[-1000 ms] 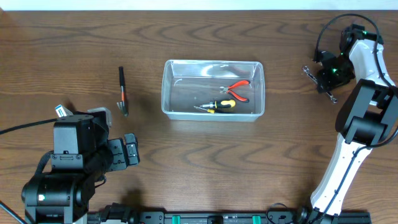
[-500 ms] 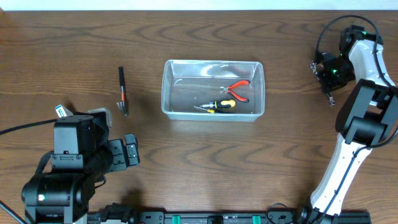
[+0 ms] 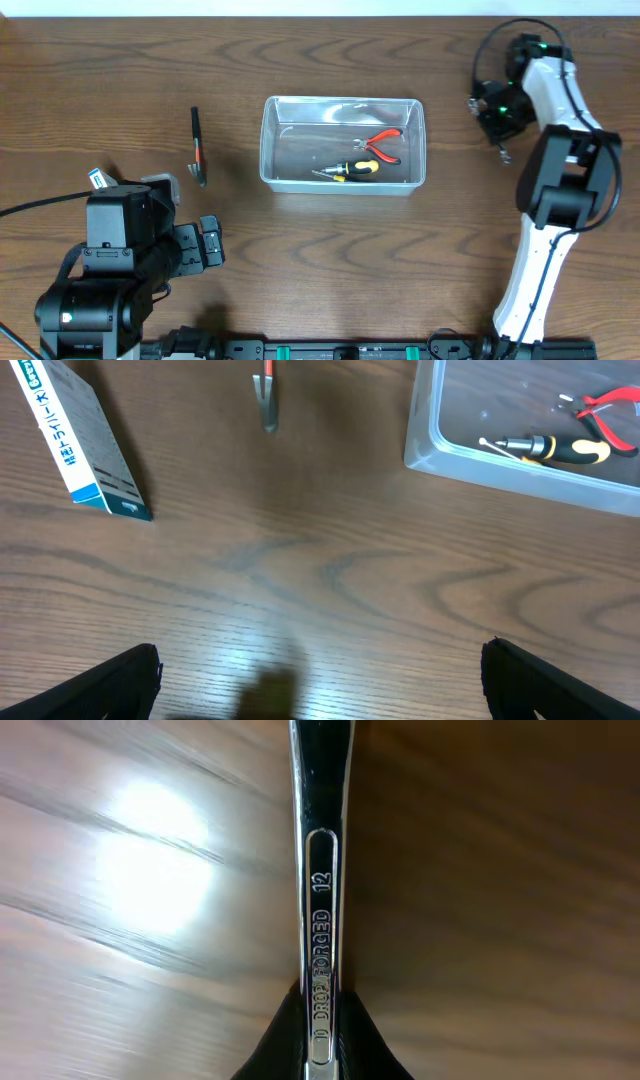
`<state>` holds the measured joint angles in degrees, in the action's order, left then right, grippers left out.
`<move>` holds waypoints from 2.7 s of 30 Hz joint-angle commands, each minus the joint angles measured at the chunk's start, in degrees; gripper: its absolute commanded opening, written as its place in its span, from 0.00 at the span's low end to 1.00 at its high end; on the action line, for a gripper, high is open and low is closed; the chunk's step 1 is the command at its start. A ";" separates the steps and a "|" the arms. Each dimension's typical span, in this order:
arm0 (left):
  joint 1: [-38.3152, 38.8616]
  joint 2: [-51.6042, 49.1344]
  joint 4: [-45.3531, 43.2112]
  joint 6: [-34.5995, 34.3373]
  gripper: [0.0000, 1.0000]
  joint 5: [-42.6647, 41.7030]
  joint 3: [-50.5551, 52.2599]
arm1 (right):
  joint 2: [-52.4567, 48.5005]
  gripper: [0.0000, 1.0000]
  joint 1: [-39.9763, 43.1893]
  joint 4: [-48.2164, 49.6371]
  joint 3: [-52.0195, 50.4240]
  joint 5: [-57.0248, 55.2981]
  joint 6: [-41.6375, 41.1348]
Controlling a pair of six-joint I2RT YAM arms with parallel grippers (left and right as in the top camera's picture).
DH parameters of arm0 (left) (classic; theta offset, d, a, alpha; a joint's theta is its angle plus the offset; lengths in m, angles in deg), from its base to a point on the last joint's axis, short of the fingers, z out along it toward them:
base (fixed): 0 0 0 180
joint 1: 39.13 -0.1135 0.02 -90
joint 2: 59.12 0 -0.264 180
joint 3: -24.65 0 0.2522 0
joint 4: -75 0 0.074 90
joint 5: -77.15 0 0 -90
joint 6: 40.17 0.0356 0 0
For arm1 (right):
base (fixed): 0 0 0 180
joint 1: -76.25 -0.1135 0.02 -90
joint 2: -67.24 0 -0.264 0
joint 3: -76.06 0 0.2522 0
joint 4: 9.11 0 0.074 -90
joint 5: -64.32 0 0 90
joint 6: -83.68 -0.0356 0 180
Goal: Pack container
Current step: 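Carry the wrench into the container and open the right gripper, then withdraw the right gripper and move the left gripper to the hammer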
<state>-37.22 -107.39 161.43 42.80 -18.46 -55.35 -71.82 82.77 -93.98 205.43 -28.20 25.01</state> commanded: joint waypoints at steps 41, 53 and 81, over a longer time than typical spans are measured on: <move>-0.24 0.04 0.17 0.98 0.98 0.26 -0.37 | 5.25 0.01 -34.42 -7.02 3.50 10.49 25.88; -0.24 0.04 0.15 1.01 0.98 0.26 -0.37 | 3.63 0.40 -34.32 -5.38 3.52 10.49 22.25; -4.11 -44.96 5.99 7.78 0.98 3.87 -32.85 | 41.97 0.99 3.69 -3.17 3.52 2.36 -21.68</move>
<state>-40.15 -149.31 168.83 48.88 -15.59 -89.03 -28.72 83.04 -96.32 209.63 -27.09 8.95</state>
